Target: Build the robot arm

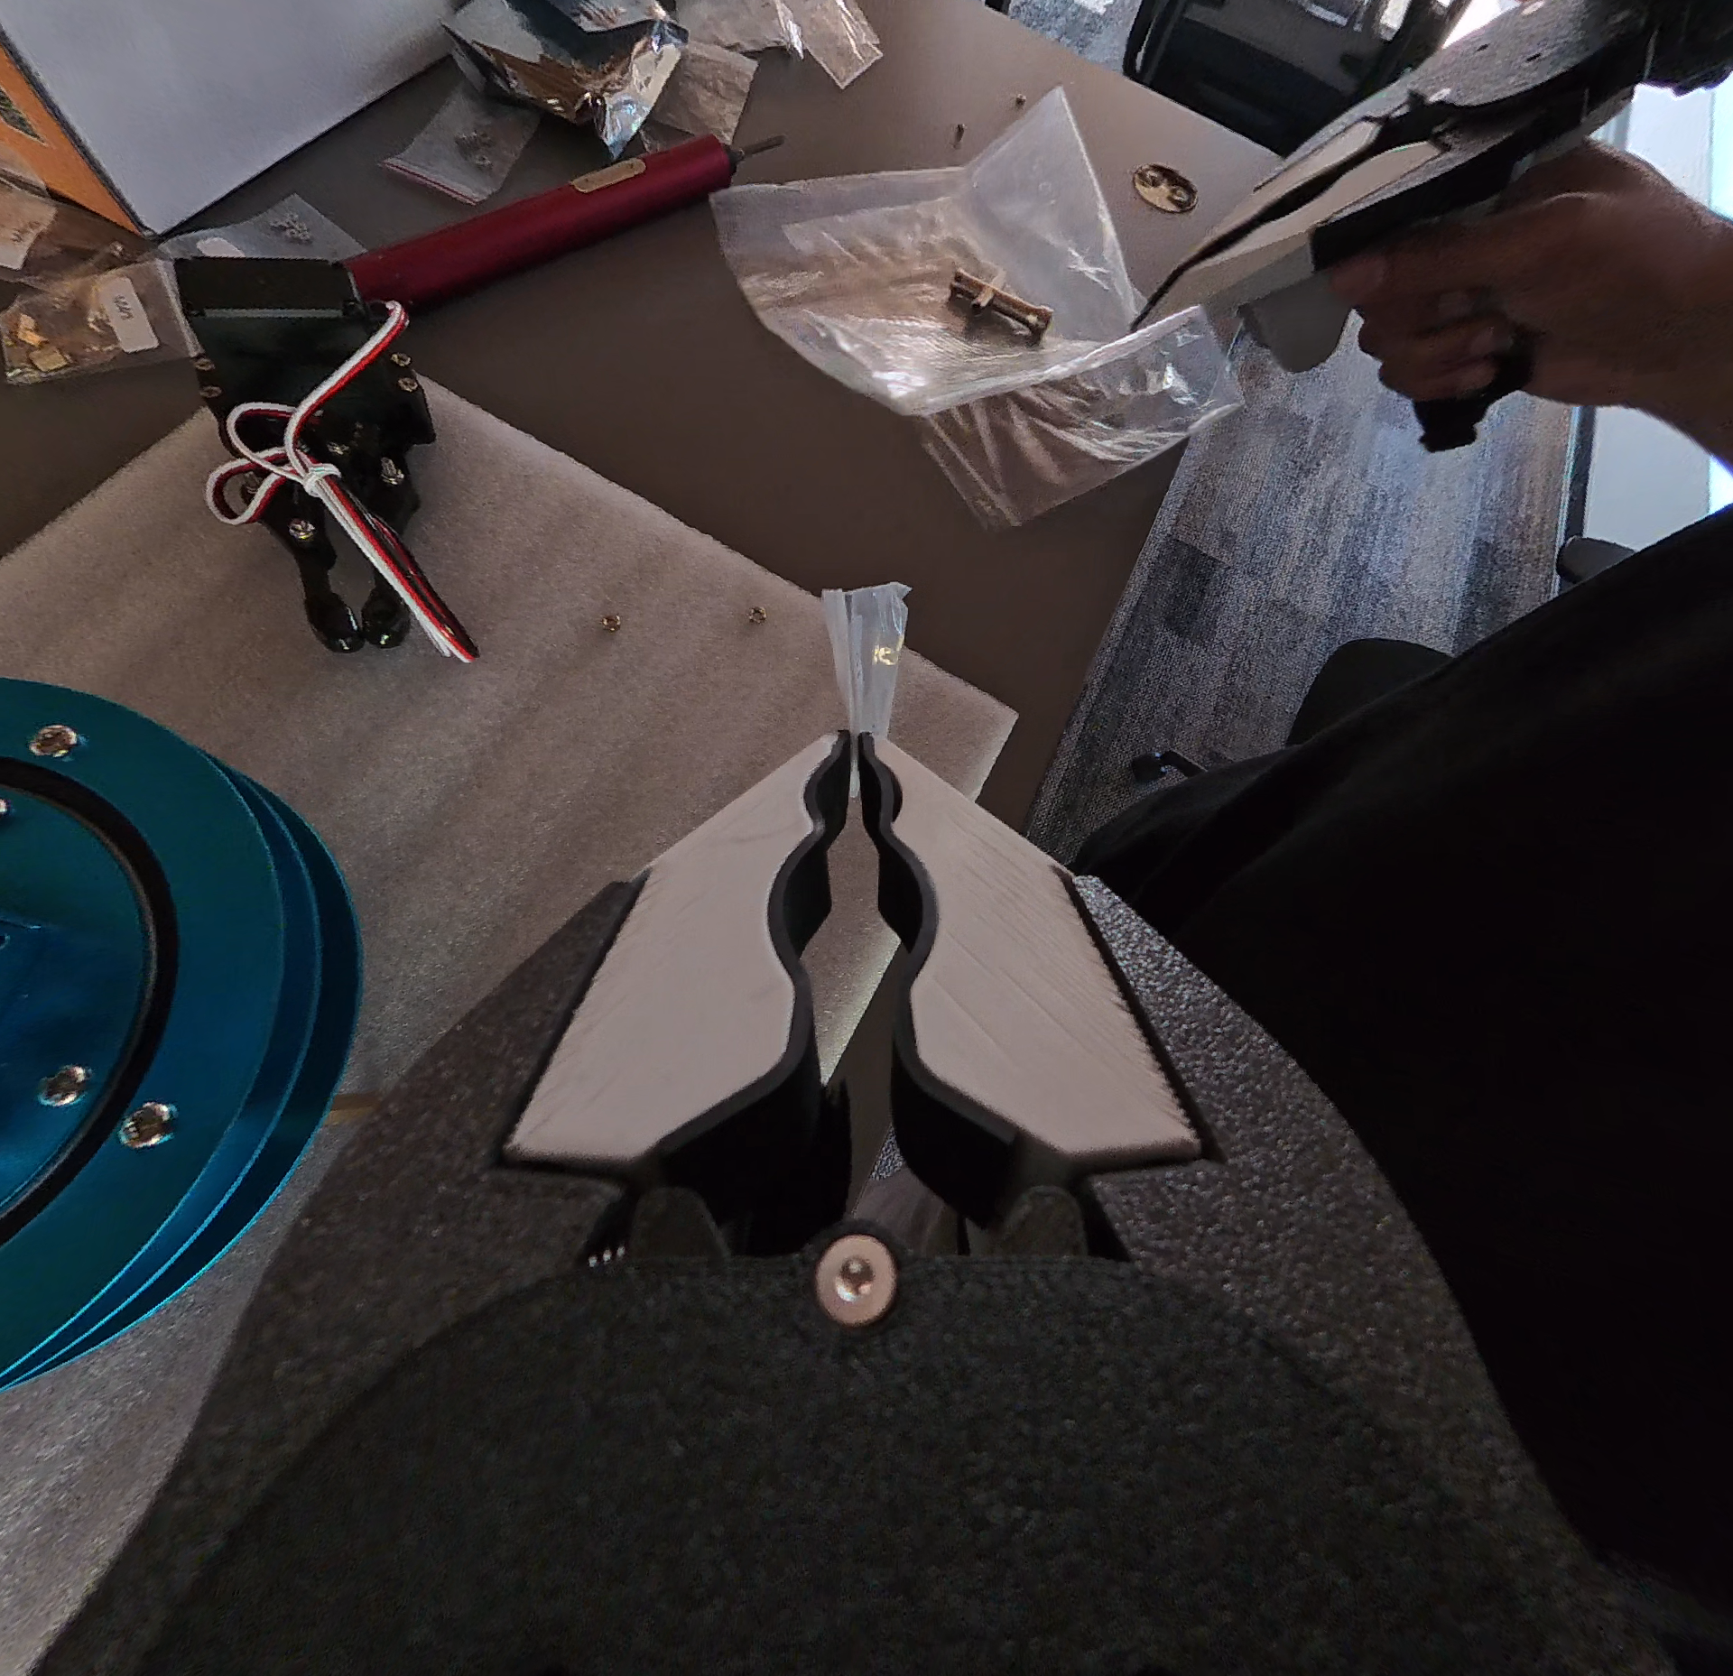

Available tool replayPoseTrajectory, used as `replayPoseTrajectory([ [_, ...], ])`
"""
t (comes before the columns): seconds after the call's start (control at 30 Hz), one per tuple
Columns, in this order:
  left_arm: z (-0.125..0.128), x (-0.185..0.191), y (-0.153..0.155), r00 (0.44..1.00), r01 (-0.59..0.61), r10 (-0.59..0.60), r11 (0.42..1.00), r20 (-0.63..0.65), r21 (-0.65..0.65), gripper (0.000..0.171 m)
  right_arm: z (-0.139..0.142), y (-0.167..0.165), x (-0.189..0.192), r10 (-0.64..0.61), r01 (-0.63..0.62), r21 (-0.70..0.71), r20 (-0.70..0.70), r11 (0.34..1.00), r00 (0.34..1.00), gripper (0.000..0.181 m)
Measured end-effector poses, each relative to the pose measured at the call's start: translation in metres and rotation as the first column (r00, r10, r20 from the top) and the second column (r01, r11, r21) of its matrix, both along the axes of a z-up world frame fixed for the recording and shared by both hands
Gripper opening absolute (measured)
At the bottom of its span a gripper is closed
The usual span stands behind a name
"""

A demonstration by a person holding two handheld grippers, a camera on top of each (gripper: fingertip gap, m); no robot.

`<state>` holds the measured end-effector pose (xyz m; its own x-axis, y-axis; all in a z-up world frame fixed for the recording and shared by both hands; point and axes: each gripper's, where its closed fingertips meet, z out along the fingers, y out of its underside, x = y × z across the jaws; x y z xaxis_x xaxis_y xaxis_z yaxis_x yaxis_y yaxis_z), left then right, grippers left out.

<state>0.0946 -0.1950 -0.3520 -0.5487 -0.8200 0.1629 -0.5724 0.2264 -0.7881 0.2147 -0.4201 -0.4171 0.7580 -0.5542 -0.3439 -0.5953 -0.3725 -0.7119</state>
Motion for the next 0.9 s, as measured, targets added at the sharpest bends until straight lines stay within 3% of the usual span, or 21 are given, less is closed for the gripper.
replayPoseTrajectory([
  [0.2,0.003,-0.001,0.002,1.0,-0.003,0.003,1.0,0.016,0.013,0.001,-0.003,0.002,0.02,-0.081,0.085,-0.09,0.051,0.992,0.995,0.004],
  [0.33,0.004,-0.001,0.002,0.999,0.018,-0.019,0.999,0.037,0.046,0.001,0.035,-0.009,0.049,-0.136,0.177,-0.136,0.266,0.975,0.954,0.028],
  [0.4,0.002,0.0,0.002,0.997,0.055,-0.06,0.993,0.045,0.108,0.001,0.062,0.019,0.049,-0.056,0.092,-0.089,0.344,0.992,0.937,0.028],
  [0.47,0.002,0.002,0.002,0.993,0.091,-0.101,0.982,0.053,0.163,0.001,0.08,0.075,0.023,0.126,-0.142,0.035,0.293,0.989,0.948,0.028],
  [0.53,0.005,0.005,0.001,0.988,0.124,-0.139,0.975,0.067,0.186,0.001,0.088,0.13,-0.024,0.38,-0.404,0.162,0.158,0.9,0.911,0.033],
  [0.6,0.01,0.007,-0.002,0.983,0.149,-0.166,0.972,0.081,0.183,0.001,0.094,0.172,-0.061,0.546,-0.565,0.217,0.148,0.796,0.825,0.034],
  [0.7,0.024,0.009,-0.004,0.976,0.164,-0.181,0.977,0.124,0.137,0.001,0.089,0.214,-0.09,0.647,-0.674,0.206,0.186,0.71,0.739,0.033],
  [0.77,0.03,0.01,-0.002,0.973,0.161,-0.178,0.98,0.15,0.118,0.001,0.084,0.23,-0.108,0.711,-0.727,0.202,0.157,0.657,0.686,0.02],
  [0.83,0.034,0.011,0.006,0.972,0.14,-0.158,0.984,0.171,0.112,0.001,0.079,0.24,-0.112,0.713,-0.733,0.169,0.169,0.659,0.68,0.0],
  [0.9,0.035,0.012,0.018,0.974,0.11,-0.13,0.987,0.187,0.114,0.001,0.083,0.246,-0.113,0.702,-0.727,0.179,0.187,0.663,0.687,0.0],
])
